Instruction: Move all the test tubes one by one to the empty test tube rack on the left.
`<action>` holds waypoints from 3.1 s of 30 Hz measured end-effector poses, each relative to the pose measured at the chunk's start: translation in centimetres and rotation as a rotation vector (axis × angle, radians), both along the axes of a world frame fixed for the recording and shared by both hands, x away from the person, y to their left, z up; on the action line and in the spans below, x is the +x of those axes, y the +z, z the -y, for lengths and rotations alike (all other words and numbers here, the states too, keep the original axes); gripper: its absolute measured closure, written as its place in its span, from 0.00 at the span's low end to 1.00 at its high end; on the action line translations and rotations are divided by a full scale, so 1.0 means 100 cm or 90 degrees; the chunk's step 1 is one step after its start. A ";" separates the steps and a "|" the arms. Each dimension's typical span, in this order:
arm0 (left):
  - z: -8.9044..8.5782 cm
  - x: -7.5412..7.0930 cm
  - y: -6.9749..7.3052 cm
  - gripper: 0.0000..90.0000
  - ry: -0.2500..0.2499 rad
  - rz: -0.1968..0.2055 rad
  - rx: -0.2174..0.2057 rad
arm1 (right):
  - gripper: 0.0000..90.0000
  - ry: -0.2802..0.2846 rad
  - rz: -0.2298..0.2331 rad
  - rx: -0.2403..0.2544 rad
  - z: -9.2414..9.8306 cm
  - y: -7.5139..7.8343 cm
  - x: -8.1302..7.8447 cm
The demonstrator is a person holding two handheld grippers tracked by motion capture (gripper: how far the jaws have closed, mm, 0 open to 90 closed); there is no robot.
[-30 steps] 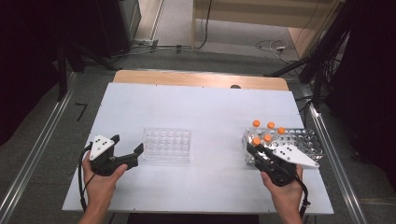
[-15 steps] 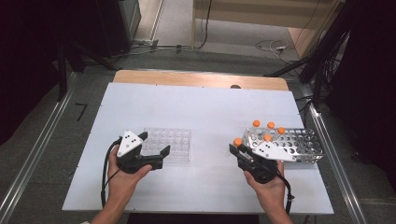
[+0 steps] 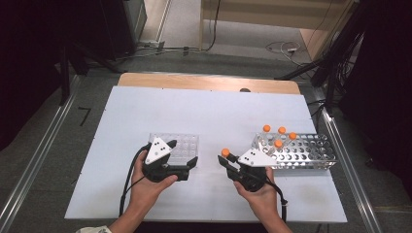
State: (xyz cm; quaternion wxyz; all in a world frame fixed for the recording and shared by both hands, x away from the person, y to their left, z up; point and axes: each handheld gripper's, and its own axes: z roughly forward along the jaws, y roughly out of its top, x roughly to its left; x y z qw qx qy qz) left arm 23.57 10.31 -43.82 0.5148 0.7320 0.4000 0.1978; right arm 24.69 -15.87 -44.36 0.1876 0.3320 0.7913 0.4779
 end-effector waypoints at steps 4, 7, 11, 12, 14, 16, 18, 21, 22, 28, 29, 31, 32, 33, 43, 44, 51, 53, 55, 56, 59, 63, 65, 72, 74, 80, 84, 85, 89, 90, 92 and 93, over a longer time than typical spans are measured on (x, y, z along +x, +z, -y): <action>0.011 0.001 0.005 0.16 -0.022 0.001 -0.008 | 0.80 0.009 -0.003 -0.003 -0.005 -0.001 -0.001; 0.019 0.000 0.012 0.19 -0.044 0.010 -0.022 | 0.80 0.015 -0.005 -0.004 -0.007 -0.002 -0.002; 0.029 -0.001 0.015 0.26 -0.068 0.017 -0.021 | 0.80 0.022 -0.005 -0.004 -0.011 -0.003 -0.003; 0.032 -0.002 0.015 0.27 -0.072 0.016 -0.018 | 0.80 0.026 -0.005 -0.004 -0.012 -0.003 -0.004; 0.036 -0.002 0.014 0.32 -0.079 0.020 -0.015 | 0.80 0.033 -0.005 -0.008 -0.015 -0.004 -0.004; 0.039 -0.002 0.013 0.35 -0.088 0.019 -0.014 | 0.80 0.037 -0.007 -0.010 -0.017 -0.005 -0.005; 0.041 -0.003 0.013 0.36 -0.090 0.027 -0.010 | 0.80 0.040 -0.006 -0.012 -0.018 -0.005 -0.006; 0.043 -0.003 0.012 0.41 -0.099 0.029 -0.014 | 0.80 0.043 -0.008 -0.010 -0.020 -0.006 -0.006; 0.044 -0.002 0.011 0.42 -0.102 0.028 -0.015 | 0.80 0.044 -0.010 -0.010 -0.021 -0.006 -0.006; 0.047 -0.003 0.009 0.51 -0.109 0.029 -0.007 | 0.80 0.058 -0.009 -0.013 -0.027 -0.007 -0.009; 0.047 -0.003 0.009 0.54 -0.110 0.029 -0.007 | 0.80 0.059 -0.008 -0.011 -0.027 -0.006 -0.009; 0.046 -0.002 0.008 0.59 -0.114 0.026 -0.008 | 0.80 0.060 -0.007 -0.011 -0.027 -0.006 -0.010; 0.046 -0.003 0.007 0.62 -0.116 0.026 -0.009 | 0.80 0.060 -0.007 -0.011 -0.027 -0.006 -0.010; 0.046 -0.003 0.007 0.66 -0.116 0.029 -0.012 | 0.80 0.060 -0.007 -0.012 -0.027 -0.006 -0.010; 0.045 -0.001 0.006 0.79 -0.125 0.026 -0.017 | 0.80 0.059 -0.009 -0.011 -0.027 -0.007 -0.010; 0.044 -0.001 0.007 0.79 -0.126 0.026 -0.017 | 0.79 0.059 -0.009 -0.010 -0.027 -0.006 -0.010; 0.039 0.001 0.011 0.79 -0.124 0.026 -0.030 | 0.53 0.053 -0.016 0.004 -0.027 -0.007 -0.009; 0.036 0.002 0.013 0.79 -0.121 0.026 -0.036 | 0.45 0.046 -0.016 0.008 -0.027 -0.006 -0.009; 0.032 0.003 0.015 0.79 -0.114 0.026 -0.039 | 0.37 0.042 -0.020 0.011 -0.026 -0.006 -0.008; 0.030 0.004 0.016 0.79 -0.113 0.026 -0.040 | 0.35 0.041 -0.022 0.010 -0.025 -0.007 -0.007; 0.021 0.007 0.019 0.79 -0.097 0.026 -0.045 | 0.32 0.035 -0.023 0.010 -0.023 -0.008 -0.006; 0.009 0.010 0.025 0.79 -0.079 0.027 -0.059 | 0.32 0.029 -0.030 0.012 -0.020 -0.008 -0.005; 0.004 0.010 0.029 0.79 -0.072 0.030 -0.065 | 0.32 0.026 -0.032 0.014 -0.018 -0.009 -0.004; -0.006 0.010 0.036 0.79 -0.065 0.034 -0.083 | 0.32 0.019 -0.034 0.015 -0.014 -0.009 -0.003; -0.008 0.010 0.037 0.79 -0.064 0.036 -0.086 | 0.32 0.018 -0.035 0.014 -0.014 -0.009 -0.004; -0.019 0.010 0.044 0.79 -0.048 0.044 -0.099 | 0.32 0.017 -0.038 0.014 -0.013 -0.010 -0.004; -0.030 0.012 0.048 0.79 -0.031 0.048 -0.108 | 0.32 0.016 -0.035 0.014 -0.012 -0.010 -0.003; -0.033 0.012 0.048 0.79 -0.026 0.049 -0.109 | 0.32 0.016 -0.036 0.014 -0.012 -0.010 -0.003; -0.041 0.015 0.047 0.79 -0.008 0.049 -0.108 | 0.32 0.015 -0.039 0.012 -0.012 -0.011 -0.003; -0.042 0.015 0.047 0.79 -0.006 0.050 -0.109 | 0.32 0.016 -0.038 0.011 -0.012 -0.011 -0.003; -0.046 0.016 0.047 0.79 0.001 0.052 -0.109 | 0.32 0.015 -0.039 0.012 -0.012 -0.011 -0.003; -0.048 0.017 0.048 0.79 0.006 0.052 -0.109 | 0.32 0.015 -0.039 0.012 -0.012 -0.011 -0.003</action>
